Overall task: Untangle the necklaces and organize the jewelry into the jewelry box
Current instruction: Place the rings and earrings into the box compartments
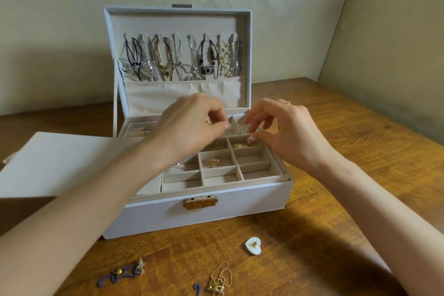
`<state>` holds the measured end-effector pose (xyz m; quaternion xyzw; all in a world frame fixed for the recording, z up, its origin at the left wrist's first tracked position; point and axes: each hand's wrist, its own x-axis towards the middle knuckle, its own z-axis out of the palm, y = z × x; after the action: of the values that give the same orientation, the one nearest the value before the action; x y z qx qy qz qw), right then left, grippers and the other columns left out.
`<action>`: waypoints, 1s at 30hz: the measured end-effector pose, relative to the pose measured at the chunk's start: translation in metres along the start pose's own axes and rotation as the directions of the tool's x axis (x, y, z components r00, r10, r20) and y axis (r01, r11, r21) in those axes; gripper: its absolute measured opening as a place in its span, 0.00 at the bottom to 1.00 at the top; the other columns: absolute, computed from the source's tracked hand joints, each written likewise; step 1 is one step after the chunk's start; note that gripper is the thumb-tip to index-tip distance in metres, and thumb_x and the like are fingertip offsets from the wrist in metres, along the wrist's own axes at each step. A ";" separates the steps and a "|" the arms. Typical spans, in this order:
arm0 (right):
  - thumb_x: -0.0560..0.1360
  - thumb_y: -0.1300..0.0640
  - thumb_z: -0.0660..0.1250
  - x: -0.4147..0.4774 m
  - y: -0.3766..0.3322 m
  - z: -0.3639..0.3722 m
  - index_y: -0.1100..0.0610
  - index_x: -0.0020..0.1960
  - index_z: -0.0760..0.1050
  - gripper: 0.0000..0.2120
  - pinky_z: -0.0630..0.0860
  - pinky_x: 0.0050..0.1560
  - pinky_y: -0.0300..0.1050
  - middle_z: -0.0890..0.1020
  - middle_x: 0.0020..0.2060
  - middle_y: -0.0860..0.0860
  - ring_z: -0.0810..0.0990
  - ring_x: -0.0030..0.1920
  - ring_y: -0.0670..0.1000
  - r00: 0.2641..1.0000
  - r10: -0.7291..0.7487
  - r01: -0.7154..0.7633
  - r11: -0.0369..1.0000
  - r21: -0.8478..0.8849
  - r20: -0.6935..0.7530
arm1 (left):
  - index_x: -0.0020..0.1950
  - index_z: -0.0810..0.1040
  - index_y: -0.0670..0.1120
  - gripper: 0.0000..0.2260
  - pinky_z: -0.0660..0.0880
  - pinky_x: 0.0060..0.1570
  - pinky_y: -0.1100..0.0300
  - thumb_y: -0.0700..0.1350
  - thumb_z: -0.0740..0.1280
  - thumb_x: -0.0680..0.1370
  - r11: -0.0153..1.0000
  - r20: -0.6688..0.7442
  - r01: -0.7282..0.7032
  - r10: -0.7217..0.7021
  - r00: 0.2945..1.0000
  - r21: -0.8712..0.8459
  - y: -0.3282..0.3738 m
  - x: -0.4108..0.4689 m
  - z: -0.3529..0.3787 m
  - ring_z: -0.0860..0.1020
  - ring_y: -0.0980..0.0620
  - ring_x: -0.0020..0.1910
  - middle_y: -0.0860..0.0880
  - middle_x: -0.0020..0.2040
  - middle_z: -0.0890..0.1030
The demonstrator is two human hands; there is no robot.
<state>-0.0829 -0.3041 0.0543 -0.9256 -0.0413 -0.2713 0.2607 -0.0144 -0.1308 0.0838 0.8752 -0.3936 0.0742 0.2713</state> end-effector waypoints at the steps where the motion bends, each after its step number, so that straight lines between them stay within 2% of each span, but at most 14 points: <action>1: 0.66 0.64 0.74 0.000 0.000 0.000 0.51 0.46 0.79 0.13 0.74 0.44 0.50 0.82 0.36 0.43 0.76 0.41 0.49 1.000 0.000 0.000 1.000 -0.006 -0.009 | 0.41 0.78 0.52 0.03 0.62 0.36 0.67 0.47 0.69 0.74 0.999 0.021 -0.039 0.038 0.999 0.020 0.001 -0.001 0.003 0.68 0.63 0.38 0.61 0.39 0.70; 3: 0.66 0.64 0.74 0.001 0.000 -0.001 0.50 0.45 0.78 0.13 0.74 0.43 0.50 0.81 0.36 0.42 0.75 0.41 0.48 1.000 -0.006 0.005 1.000 -0.022 -0.025 | 0.43 0.79 0.55 0.02 0.61 0.36 0.64 0.47 0.69 0.75 0.986 0.087 -0.100 0.089 0.992 0.136 0.003 0.002 0.008 0.67 0.57 0.42 0.60 0.39 0.67; 5: 0.65 0.64 0.74 0.002 0.000 -0.002 0.49 0.45 0.78 0.14 0.74 0.41 0.49 0.80 0.36 0.42 0.75 0.40 0.47 0.999 -0.013 0.012 0.999 -0.035 -0.037 | 0.47 0.81 0.53 0.04 0.61 0.38 0.60 0.46 0.68 0.75 0.953 0.153 -0.137 0.097 0.983 0.272 0.008 0.011 0.013 0.68 0.53 0.47 0.56 0.38 0.67; 9: 0.65 0.64 0.74 0.001 -0.001 -0.003 0.50 0.45 0.78 0.13 0.73 0.40 0.48 0.80 0.36 0.43 0.75 0.40 0.47 0.999 -0.016 0.015 0.999 -0.029 -0.040 | 0.50 0.83 0.52 0.07 0.68 0.41 0.58 0.47 0.70 0.74 0.937 0.250 -0.119 0.035 0.968 0.327 0.012 0.026 0.016 0.75 0.48 0.51 0.50 0.43 0.75; 14: 0.66 0.65 0.74 0.001 -0.001 -0.004 0.50 0.46 0.78 0.13 0.74 0.40 0.49 0.80 0.36 0.43 0.75 0.40 0.47 0.999 -0.019 0.018 1.000 -0.017 -0.036 | 0.52 0.83 0.53 0.08 0.74 0.48 0.56 0.45 0.68 0.76 0.950 0.362 -0.113 0.000 0.932 0.292 0.010 0.030 0.013 0.76 0.48 0.51 0.50 0.46 0.77; 16: 0.66 0.64 0.74 0.001 -0.001 -0.004 0.50 0.46 0.78 0.13 0.74 0.40 0.49 0.80 0.36 0.42 0.75 0.40 0.47 0.999 -0.011 0.011 1.000 -0.012 -0.032 | 0.51 0.83 0.53 0.08 0.73 0.46 0.57 0.43 0.67 0.76 0.946 0.388 -0.117 -0.009 0.922 0.301 0.010 0.033 0.012 0.75 0.50 0.49 0.52 0.44 0.77; 19: 0.66 0.64 0.74 0.001 -0.001 -0.005 0.50 0.46 0.78 0.13 0.75 0.41 0.50 0.80 0.36 0.42 0.75 0.40 0.47 1.000 0.003 -0.003 1.000 -0.010 -0.028 | 0.49 0.83 0.54 0.06 0.66 0.39 0.60 0.45 0.69 0.75 0.938 0.377 -0.124 -0.008 0.926 0.324 0.012 0.036 0.011 0.72 0.53 0.47 0.55 0.40 0.73; 21: 0.67 0.64 0.73 0.001 -0.001 -0.005 0.50 0.45 0.78 0.13 0.75 0.41 0.51 0.80 0.36 0.42 0.75 0.40 0.47 1.000 0.006 -0.006 1.000 -0.006 -0.031 | 0.48 0.83 0.53 0.06 0.68 0.39 0.59 0.44 0.69 0.75 0.925 0.389 -0.146 -0.002 0.921 0.351 0.012 0.037 0.010 0.74 0.51 0.48 0.53 0.42 0.75; 23: 0.67 0.64 0.73 0.001 -0.001 -0.005 0.50 0.45 0.77 0.12 0.75 0.42 0.52 0.80 0.36 0.42 0.76 0.40 0.47 1.000 0.009 -0.009 1.000 -0.002 -0.030 | 0.50 0.83 0.53 0.11 0.72 0.41 0.59 0.40 0.66 0.76 0.916 0.435 -0.167 -0.009 0.901 0.365 0.012 0.037 0.007 0.76 0.50 0.49 0.52 0.43 0.76; 25: 0.67 0.64 0.73 0.001 -0.001 -0.005 0.50 0.46 0.78 0.12 0.76 0.42 0.53 0.80 0.37 0.42 0.76 0.40 0.47 1.000 0.007 -0.007 1.000 -0.004 -0.024 | 0.52 0.83 0.54 0.12 0.71 0.41 0.60 0.40 0.64 0.76 0.908 0.473 -0.186 -0.015 0.881 0.375 0.014 0.037 0.004 0.76 0.51 0.49 0.53 0.44 0.76; 28: 0.67 0.65 0.72 0.001 -0.001 -0.004 0.51 0.47 0.78 0.12 0.76 0.41 0.53 0.80 0.37 0.43 0.76 0.40 0.47 1.000 0.001 -0.002 1.000 -0.003 -0.022 | 0.50 0.81 0.51 0.08 0.71 0.40 0.58 0.42 0.64 0.76 0.870 0.457 -0.239 0.018 0.889 0.432 0.022 0.035 0.007 0.76 0.49 0.48 0.50 0.49 0.77; 30: 0.67 0.66 0.72 0.001 -0.001 -0.003 0.51 0.46 0.78 0.13 0.76 0.41 0.53 0.80 0.37 0.44 0.76 0.39 0.47 1.000 0.004 -0.004 1.000 0.004 -0.024 | 0.45 0.75 0.48 0.03 0.67 0.35 0.58 0.41 0.63 0.76 0.827 0.419 -0.279 0.058 0.906 0.488 0.029 0.033 0.010 0.73 0.49 0.41 0.49 0.46 0.76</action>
<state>-0.0836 -0.3045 0.0572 -0.9217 -0.0369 -0.2820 0.2636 -0.0137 -0.1732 0.0984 0.8737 -0.4794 0.0315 -0.0757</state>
